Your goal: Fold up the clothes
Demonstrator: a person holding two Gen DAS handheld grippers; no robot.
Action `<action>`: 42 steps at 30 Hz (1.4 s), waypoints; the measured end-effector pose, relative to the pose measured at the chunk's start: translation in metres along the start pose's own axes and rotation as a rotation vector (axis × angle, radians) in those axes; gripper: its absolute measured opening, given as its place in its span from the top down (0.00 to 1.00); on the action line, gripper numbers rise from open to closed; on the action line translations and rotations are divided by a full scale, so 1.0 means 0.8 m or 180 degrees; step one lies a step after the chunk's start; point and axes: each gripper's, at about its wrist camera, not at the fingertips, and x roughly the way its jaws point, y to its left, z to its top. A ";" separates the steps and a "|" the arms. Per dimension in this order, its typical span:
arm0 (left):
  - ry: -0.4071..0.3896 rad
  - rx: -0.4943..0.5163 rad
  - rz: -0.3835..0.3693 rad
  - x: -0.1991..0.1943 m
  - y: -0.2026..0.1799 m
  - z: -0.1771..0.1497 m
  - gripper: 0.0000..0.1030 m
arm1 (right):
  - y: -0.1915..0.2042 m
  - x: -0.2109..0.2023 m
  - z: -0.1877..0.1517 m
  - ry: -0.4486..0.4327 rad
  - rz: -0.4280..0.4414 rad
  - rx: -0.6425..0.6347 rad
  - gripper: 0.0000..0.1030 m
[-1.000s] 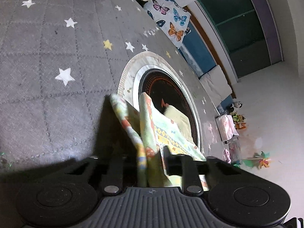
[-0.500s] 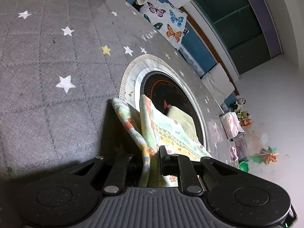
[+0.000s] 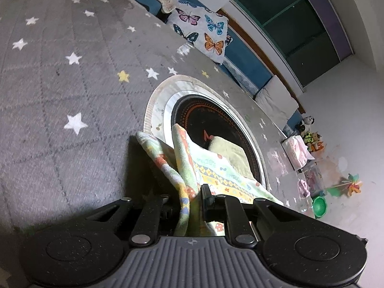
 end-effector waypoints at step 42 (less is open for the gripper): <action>0.0175 0.1987 -0.0102 0.201 -0.289 -0.026 0.67 | -0.200 -0.081 0.031 -0.0251 -0.0839 0.0609 0.87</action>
